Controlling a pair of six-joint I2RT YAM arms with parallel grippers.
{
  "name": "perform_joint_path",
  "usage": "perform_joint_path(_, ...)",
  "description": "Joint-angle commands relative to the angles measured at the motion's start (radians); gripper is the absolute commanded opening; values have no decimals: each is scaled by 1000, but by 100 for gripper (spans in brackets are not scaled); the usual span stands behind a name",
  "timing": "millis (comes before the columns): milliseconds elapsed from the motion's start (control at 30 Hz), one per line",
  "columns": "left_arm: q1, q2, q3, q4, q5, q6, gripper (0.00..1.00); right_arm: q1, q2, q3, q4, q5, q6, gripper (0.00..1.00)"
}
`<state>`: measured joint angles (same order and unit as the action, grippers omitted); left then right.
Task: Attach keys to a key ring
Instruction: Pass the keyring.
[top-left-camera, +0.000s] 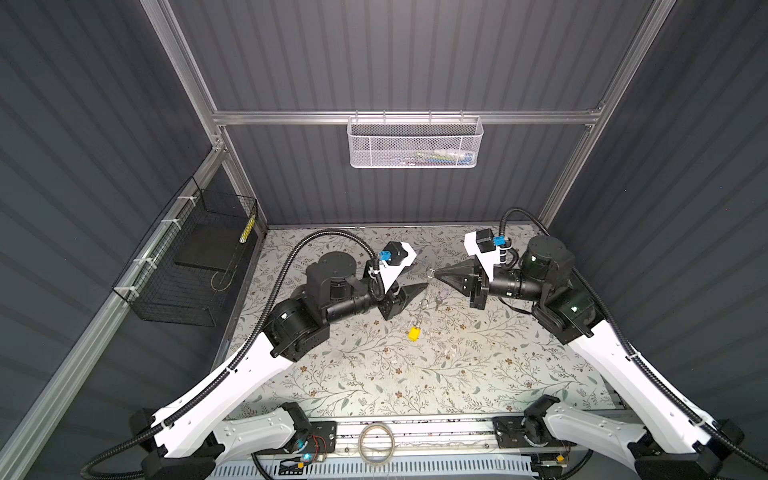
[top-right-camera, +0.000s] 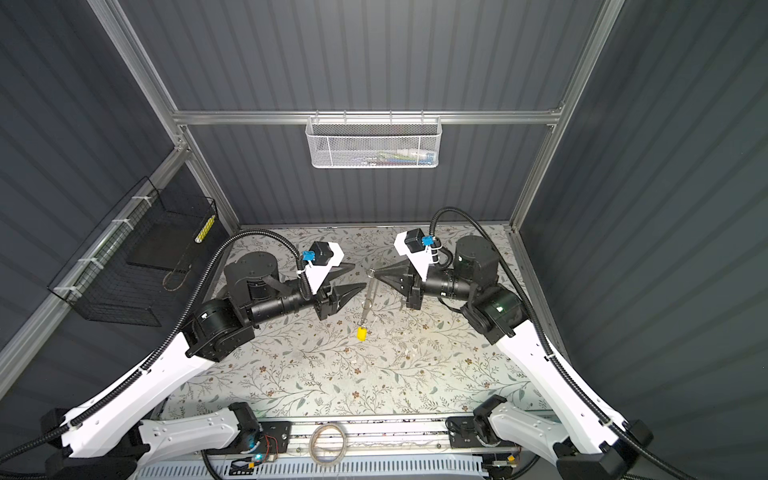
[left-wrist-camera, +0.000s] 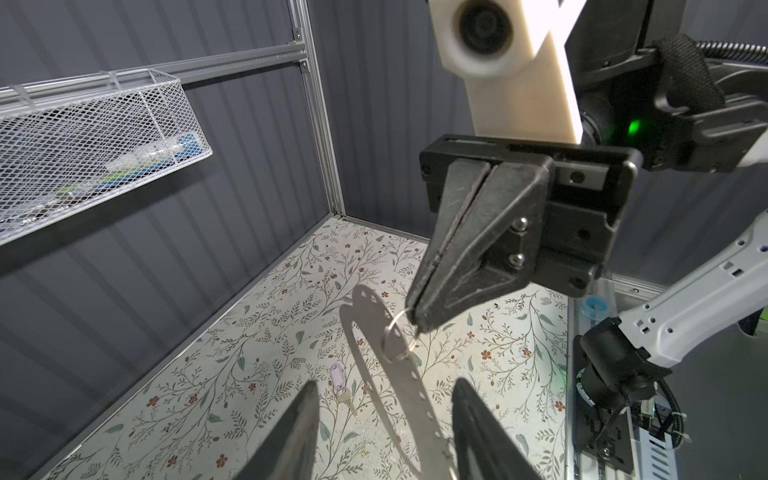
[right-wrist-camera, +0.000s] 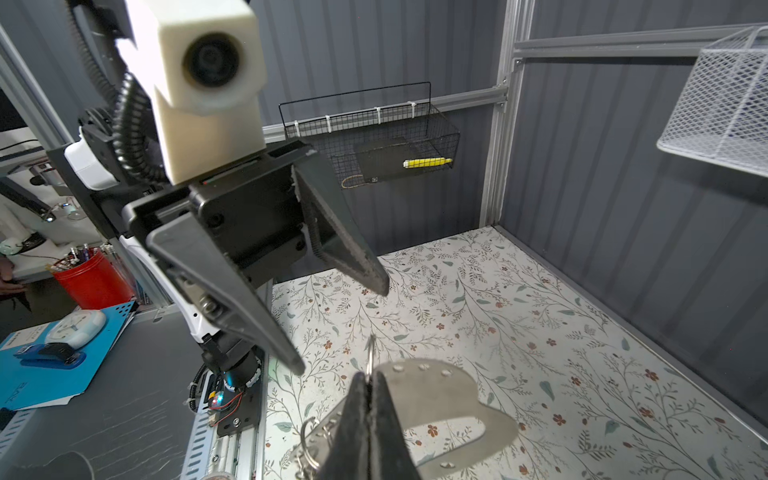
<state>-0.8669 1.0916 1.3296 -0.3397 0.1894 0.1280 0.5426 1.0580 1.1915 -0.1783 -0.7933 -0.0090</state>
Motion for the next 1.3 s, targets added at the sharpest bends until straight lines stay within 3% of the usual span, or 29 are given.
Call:
perform_joint_path(0,55,9,53,-19,161,3,50,-3,3,36,-14,-48,-14,0)
perform_joint_path(200,121,82,143,-67,350,-11,40,-3,7,41,-13,-63,-11,0)
perform_joint_path(367,133,123,167,-80,417,-19,34,-4,8,43,-13,-60,-12,0)
perform_joint_path(1267,143,166,154,-103,482,-33,20,-4,28,53,20,-61,6,0)
